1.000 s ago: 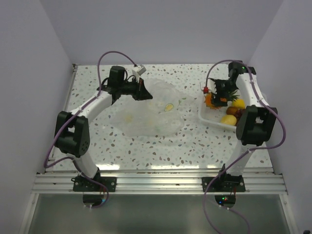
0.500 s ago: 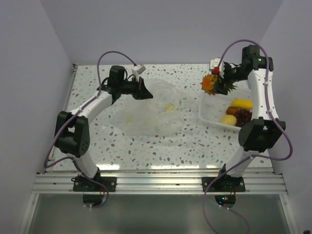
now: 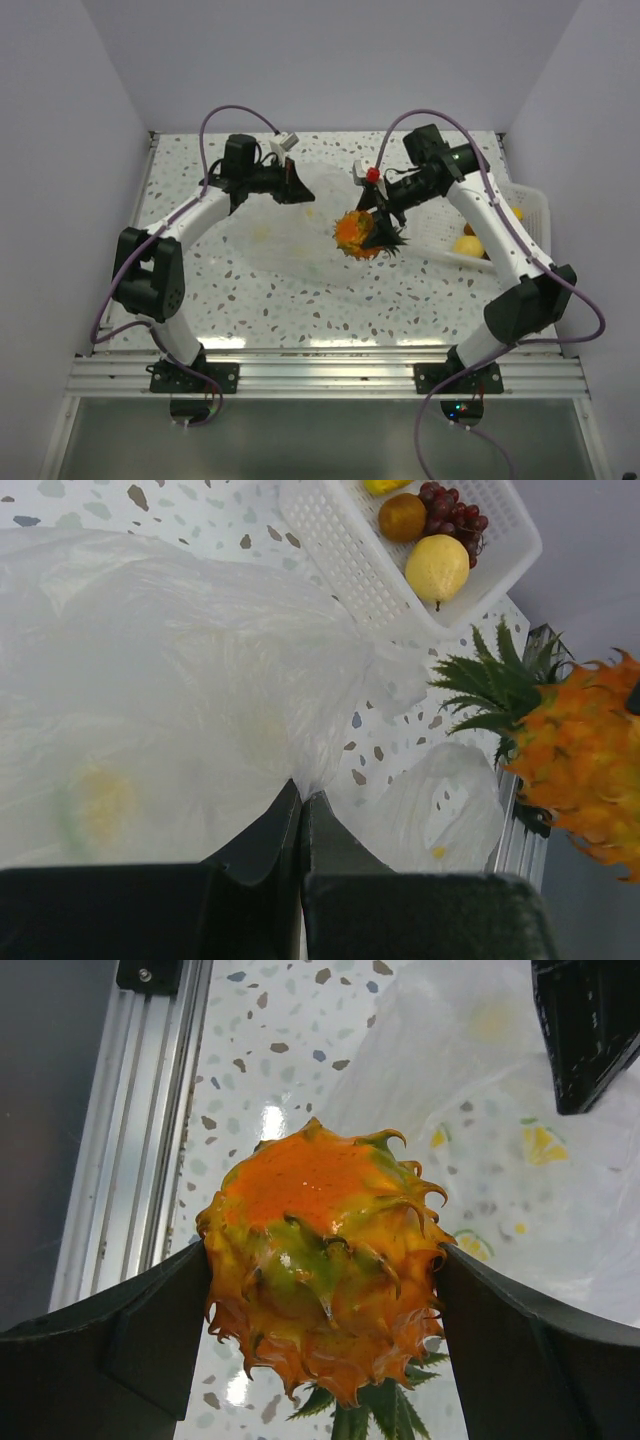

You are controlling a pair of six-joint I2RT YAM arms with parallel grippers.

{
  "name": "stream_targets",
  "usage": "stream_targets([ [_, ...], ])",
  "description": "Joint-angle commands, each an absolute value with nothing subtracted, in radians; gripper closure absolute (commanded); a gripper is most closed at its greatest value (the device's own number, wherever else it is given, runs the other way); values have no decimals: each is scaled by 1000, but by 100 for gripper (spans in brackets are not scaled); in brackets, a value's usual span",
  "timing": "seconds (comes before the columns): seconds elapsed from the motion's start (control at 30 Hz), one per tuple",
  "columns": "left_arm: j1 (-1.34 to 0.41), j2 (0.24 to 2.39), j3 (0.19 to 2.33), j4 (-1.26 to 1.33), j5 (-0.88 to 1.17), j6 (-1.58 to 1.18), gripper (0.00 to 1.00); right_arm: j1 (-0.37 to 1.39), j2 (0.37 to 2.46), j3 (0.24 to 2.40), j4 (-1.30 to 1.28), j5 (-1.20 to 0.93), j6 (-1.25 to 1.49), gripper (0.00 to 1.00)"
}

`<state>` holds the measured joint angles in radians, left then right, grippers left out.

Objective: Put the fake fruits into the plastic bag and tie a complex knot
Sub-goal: Place the fake fruit in the plastic bag.

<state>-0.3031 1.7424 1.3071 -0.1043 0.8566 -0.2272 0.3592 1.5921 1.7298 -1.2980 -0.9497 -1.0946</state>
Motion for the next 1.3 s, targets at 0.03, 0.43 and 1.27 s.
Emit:
stream_targets([
  [0.03, -296, 1741, 1341, -52, 903, -239, 100, 354, 1646, 1698, -1120, -896, -907, 52],
  [0.43, -296, 1741, 1325, -38, 916, -258, 100, 402, 1733, 1750, -805, -597, -425, 59],
  [1.27, -291, 1723, 1216, 161, 1009, -444, 100, 393, 1706, 1595, -677, -620, -167, 64],
])
